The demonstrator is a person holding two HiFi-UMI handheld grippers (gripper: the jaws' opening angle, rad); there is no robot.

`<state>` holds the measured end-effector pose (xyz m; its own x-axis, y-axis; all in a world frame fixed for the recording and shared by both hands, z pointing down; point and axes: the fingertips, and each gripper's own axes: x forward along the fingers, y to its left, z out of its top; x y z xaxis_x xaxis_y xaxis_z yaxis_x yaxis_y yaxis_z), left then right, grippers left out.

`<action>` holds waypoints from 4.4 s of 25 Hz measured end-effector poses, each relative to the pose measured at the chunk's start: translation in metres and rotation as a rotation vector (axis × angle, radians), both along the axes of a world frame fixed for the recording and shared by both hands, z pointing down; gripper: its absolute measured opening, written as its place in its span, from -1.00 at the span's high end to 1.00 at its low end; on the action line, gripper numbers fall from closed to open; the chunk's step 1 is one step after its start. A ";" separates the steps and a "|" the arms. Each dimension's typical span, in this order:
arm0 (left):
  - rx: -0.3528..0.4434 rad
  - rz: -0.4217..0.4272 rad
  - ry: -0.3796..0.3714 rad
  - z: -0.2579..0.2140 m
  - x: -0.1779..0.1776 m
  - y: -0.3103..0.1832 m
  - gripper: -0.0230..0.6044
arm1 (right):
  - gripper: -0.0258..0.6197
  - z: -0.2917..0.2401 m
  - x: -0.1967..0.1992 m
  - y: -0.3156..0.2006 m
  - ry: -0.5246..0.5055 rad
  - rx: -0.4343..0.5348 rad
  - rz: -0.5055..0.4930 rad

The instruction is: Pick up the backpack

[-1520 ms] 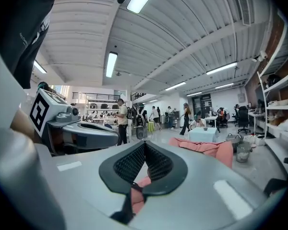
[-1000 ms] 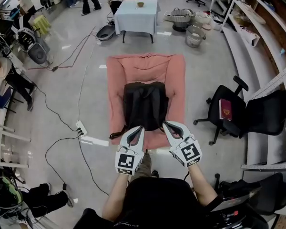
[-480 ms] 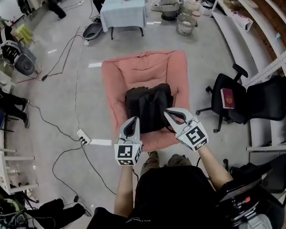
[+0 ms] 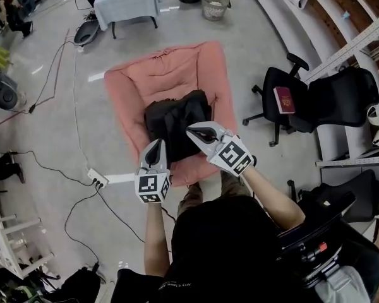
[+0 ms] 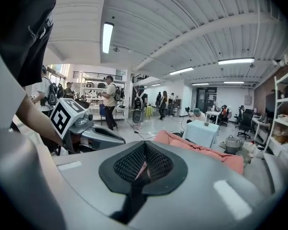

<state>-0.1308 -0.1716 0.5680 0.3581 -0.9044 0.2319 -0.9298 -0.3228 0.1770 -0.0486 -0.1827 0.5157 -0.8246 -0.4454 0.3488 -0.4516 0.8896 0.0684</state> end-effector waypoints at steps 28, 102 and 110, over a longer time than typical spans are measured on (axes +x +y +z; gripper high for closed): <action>-0.264 0.408 0.672 0.073 0.043 0.001 0.82 | 0.59 0.103 0.012 0.012 -0.025 -0.323 -0.155; -0.275 0.430 0.579 0.059 0.096 0.019 0.90 | 0.76 0.267 0.016 0.096 -0.137 -1.107 -0.375; -0.216 0.349 0.570 0.062 0.083 0.012 0.90 | 0.80 0.121 0.029 0.049 -0.659 -1.034 -0.361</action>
<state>-0.0481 -0.1594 0.6297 0.7383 -0.6693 0.0835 -0.5217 -0.4882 0.6996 -0.0193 -0.1340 0.6370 -0.9899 0.0717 -0.1223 0.1417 0.4732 -0.8695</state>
